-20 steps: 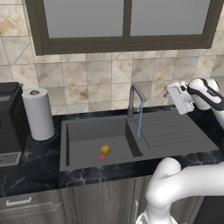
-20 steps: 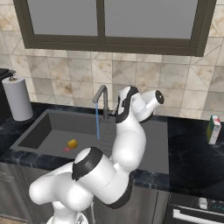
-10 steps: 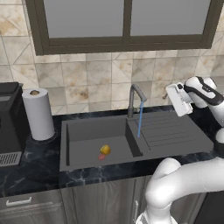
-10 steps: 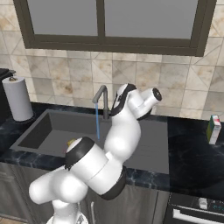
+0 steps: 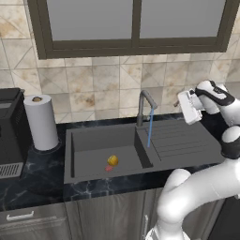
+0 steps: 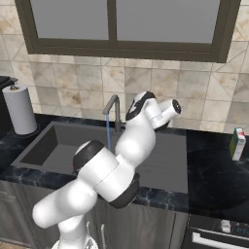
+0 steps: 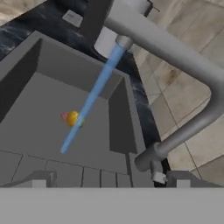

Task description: Turn on the sink faucet. Then move the squash from the counter to the sink. Turn off the sink. Move the vegetable from the sink to the pot next to the stove. Finally move the pot to the rear left burner.

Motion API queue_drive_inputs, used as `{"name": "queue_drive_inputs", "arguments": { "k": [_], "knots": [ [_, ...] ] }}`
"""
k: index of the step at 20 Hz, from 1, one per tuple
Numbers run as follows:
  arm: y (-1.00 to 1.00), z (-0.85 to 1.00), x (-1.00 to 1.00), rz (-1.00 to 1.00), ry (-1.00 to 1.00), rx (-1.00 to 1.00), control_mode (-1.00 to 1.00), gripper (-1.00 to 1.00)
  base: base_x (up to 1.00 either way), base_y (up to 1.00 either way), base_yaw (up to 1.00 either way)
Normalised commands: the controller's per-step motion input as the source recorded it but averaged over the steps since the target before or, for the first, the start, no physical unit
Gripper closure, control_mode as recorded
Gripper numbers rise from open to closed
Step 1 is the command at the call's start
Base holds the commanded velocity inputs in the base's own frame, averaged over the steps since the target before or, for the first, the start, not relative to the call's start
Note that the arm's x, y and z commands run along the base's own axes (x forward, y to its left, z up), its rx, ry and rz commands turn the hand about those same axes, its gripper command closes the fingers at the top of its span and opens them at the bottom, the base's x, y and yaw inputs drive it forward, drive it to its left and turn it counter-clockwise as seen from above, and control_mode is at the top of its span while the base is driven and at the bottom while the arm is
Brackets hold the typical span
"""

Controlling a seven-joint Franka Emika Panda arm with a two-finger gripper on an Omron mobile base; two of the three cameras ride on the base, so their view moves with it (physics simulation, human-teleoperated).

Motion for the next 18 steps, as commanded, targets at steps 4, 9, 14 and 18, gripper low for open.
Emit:
{"name": "queue_drive_inputs", "arguments": {
  "k": [4, 9, 14, 18],
  "knots": [
    [0.0, -0.37, 0.18, -0.03, 0.16, 0.0, -1.0, -1.0, 0.0, 0.0, 0.0],
    [0.15, -0.3, 0.48, -0.02, 0.07, 0.0, -1.0, -1.0, 0.0, 0.0, 0.0],
    [0.17, -0.2, 0.34, -0.04, 0.08, 0.0, -1.0, -1.0, 0.0, 0.0, 0.0],
    [0.13, -0.07, 0.12, -0.07, 0.08, 0.02, -1.0, -1.0, 0.0, 0.0, 0.0]
  ]
}}
